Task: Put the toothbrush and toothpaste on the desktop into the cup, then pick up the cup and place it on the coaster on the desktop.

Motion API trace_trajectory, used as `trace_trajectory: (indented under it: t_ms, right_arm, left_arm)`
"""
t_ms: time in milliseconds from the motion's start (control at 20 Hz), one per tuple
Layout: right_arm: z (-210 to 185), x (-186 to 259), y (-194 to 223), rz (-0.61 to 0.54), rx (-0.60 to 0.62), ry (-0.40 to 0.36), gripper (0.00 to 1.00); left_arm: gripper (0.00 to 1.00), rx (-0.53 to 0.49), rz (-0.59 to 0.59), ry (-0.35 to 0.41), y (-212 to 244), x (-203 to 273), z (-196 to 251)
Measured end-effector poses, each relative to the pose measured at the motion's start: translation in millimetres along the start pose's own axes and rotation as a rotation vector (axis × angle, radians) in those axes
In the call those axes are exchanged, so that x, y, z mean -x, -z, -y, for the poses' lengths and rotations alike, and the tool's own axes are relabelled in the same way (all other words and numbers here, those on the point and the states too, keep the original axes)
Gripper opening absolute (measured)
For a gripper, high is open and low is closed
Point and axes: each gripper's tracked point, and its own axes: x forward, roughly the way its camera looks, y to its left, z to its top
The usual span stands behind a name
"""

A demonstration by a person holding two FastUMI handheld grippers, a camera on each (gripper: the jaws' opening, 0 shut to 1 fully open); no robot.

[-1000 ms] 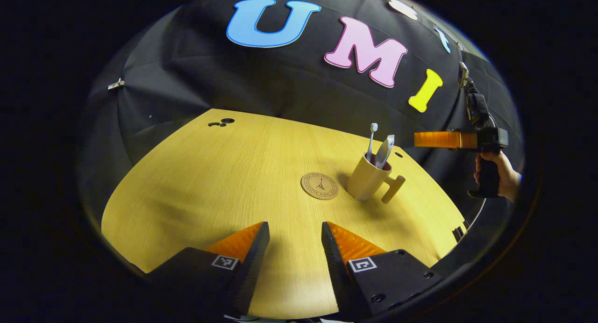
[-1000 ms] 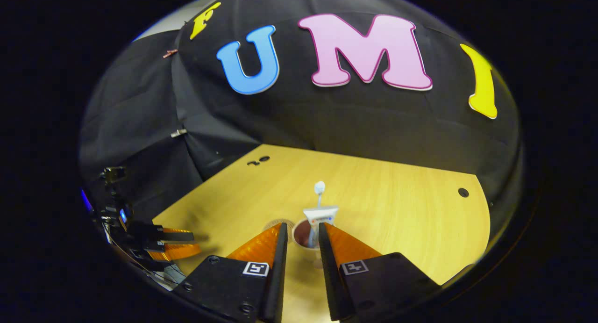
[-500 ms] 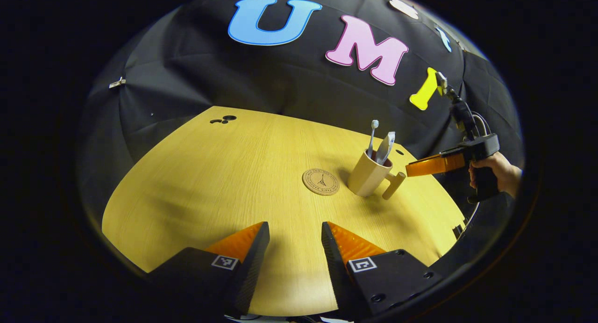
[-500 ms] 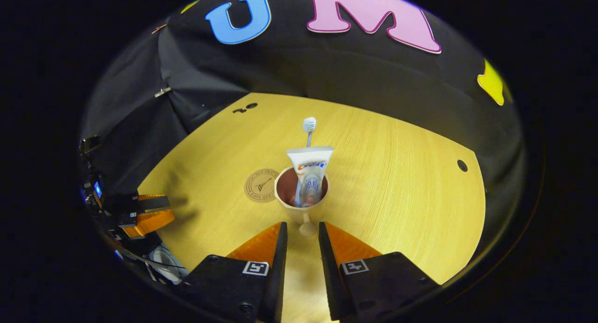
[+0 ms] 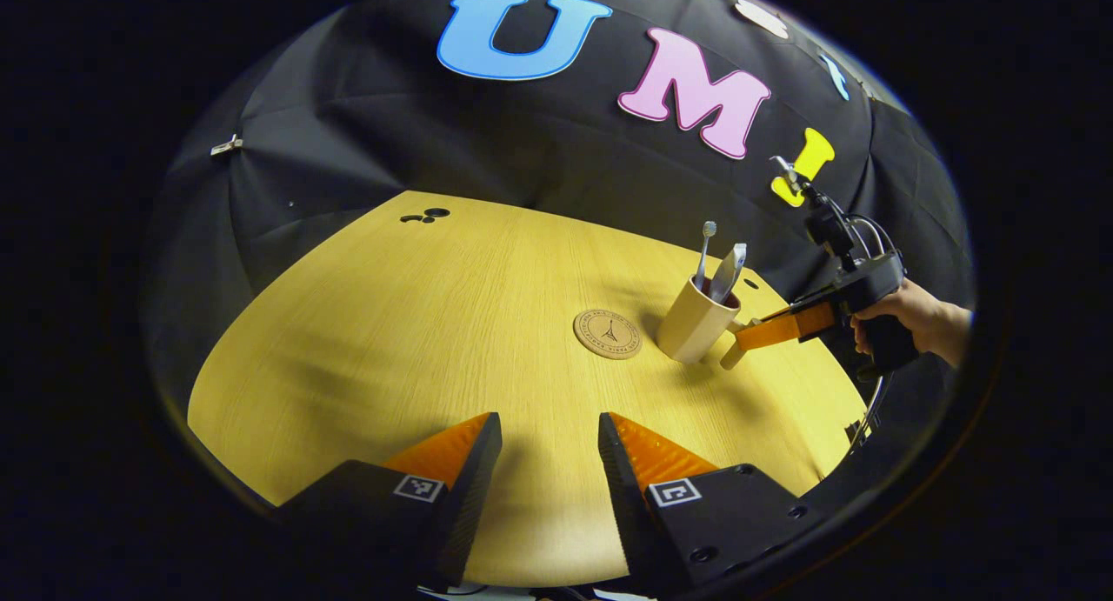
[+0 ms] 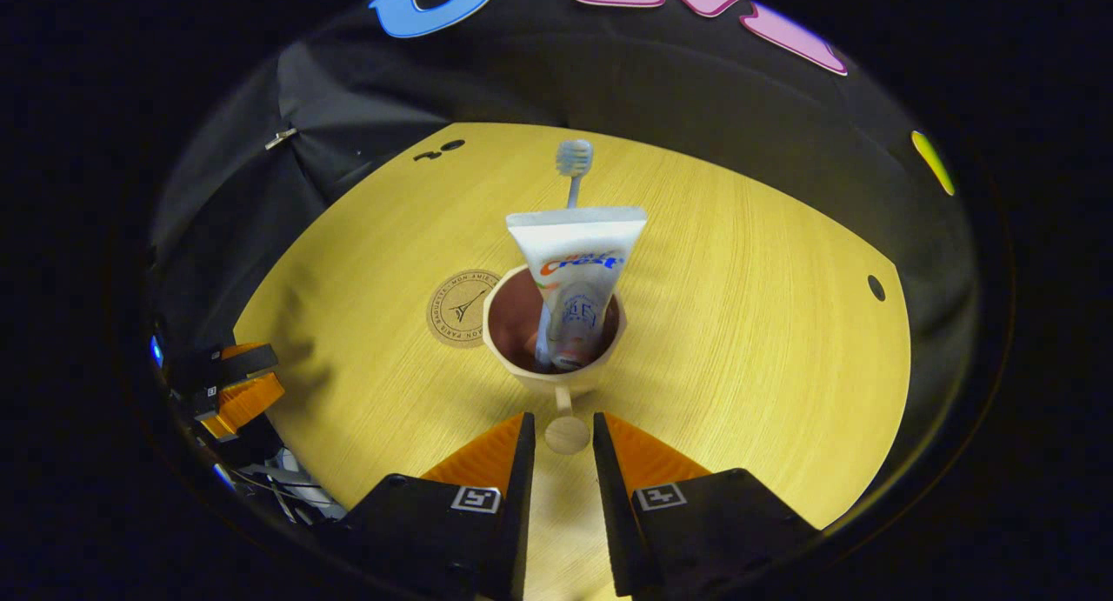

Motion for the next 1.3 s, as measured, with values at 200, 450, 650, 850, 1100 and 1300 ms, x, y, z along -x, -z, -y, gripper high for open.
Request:
trace_trajectory:
  t_ms: [200, 450, 650, 850, 1100, 1300]
  right_arm:
    - [1.3, -19.7, 6.3, -0.067, 0.003, 0.01, 0.41]
    - [3.4, -39.0, 10.4, -0.128, 0.016, 0.021, 0.41]
    - [6.2, -48.5, 11.8, -0.173, 0.005, 0.032, 0.41]
    - [4.9, -54.4, 12.5, -0.211, 0.004, 0.031, 0.41]
    - [5.5, -57.8, 14.2, -0.242, 0.02, 0.024, 0.29]
    - [5.9, -56.7, 13.2, -0.225, 0.065, -0.001, 0.32]
  left_arm:
    - [0.71, 0.005, -0.003, -0.002, 3.7, -1.7, -5.5]
    - [0.71, 0.021, -0.01, -0.009, 3.6, -6.9, -14.8]
    - [0.71, 0.038, -0.014, -0.01, 2.8, -13.2, -20.1]
    - [0.71, 0.046, -0.013, -0.011, 0.4, -17.1, -23.0]
    - [0.71, 0.055, -0.016, -0.011, -0.8, -21.3, -24.2]
    - [0.71, 0.053, -0.017, -0.009, -2.1, -25.1, -24.1]
